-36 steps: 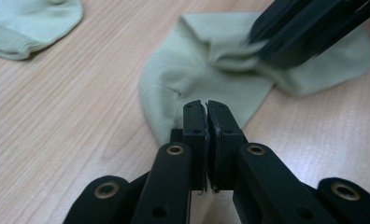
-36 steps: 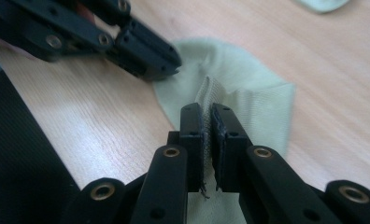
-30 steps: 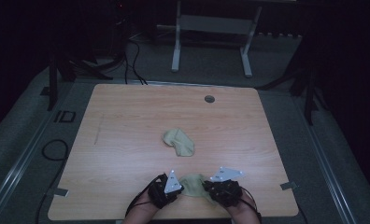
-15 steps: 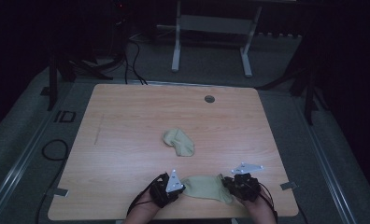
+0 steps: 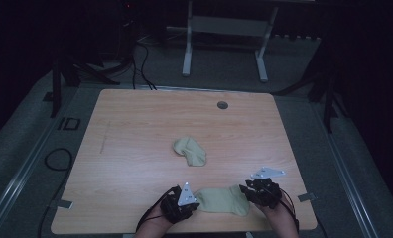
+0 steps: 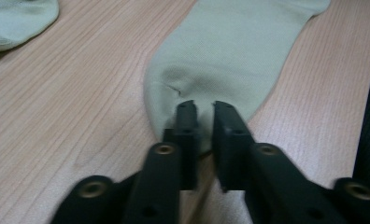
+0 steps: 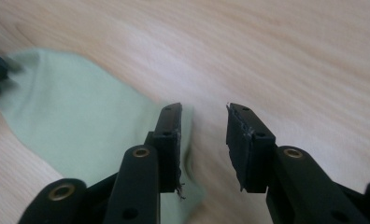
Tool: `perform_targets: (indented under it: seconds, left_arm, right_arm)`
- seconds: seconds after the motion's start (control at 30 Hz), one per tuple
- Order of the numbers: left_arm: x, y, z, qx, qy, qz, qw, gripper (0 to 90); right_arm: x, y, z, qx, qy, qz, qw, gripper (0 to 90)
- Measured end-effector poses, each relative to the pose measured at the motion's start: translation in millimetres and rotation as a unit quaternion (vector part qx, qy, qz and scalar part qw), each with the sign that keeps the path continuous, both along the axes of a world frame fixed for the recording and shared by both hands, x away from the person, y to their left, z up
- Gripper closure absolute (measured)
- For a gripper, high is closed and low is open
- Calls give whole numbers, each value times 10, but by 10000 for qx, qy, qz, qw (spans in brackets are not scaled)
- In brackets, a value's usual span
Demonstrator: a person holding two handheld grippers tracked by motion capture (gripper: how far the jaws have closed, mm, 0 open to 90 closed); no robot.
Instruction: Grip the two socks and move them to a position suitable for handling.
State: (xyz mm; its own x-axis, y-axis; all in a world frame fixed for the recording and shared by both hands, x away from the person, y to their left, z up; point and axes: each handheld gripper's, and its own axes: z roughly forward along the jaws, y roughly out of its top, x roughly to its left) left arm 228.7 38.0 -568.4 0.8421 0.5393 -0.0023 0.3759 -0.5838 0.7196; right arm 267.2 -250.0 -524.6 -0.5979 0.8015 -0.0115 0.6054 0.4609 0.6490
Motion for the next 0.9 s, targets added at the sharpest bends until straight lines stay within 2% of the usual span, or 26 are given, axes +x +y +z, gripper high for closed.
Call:
perform_targets:
  seconds: [0.03, 0.13, 0.33, 0.5, 0.63, 0.8, 0.83, 0.9]
  left_arm:
    - [-3, 11, 8, -43, -16, 38, 10000, 657]
    - [-8, 85, 53, -181, -88, 185, 9996, 556]
    - [-6, 351, 120, -417, -140, 464, 9980, 501]
    - [-9, 586, 79, -485, -78, 740, 9960, 474]
    - [-30, 730, 43, -556, -59, 905, 9943, 473]
    - [-44, 820, 6, -618, -19, 1069, 9923, 406]
    - [-41, 825, 7, -637, 20, 1096, 9919, 392]
    - [-48, 834, 17, -765, -31, 1158, 9903, 361]
  right_arm:
    - [17, 33, 20, 5, -24, 24, 10000, 639]
    - [86, 155, 92, -27, -113, 161, 9998, 619]
    - [365, 515, 246, 61, -208, 467, 9987, 569]
    - [619, 915, 301, 11, -329, 630, 9975, 558]
    - [829, 1206, 291, 62, -394, 699, 9968, 531]
    - [1090, 1522, 211, 140, -305, 715, 9969, 474]
    - [1147, 1578, 184, 96, -260, 708, 9971, 469]
    - [1254, 1678, 134, 73, -231, 645, 9976, 455]
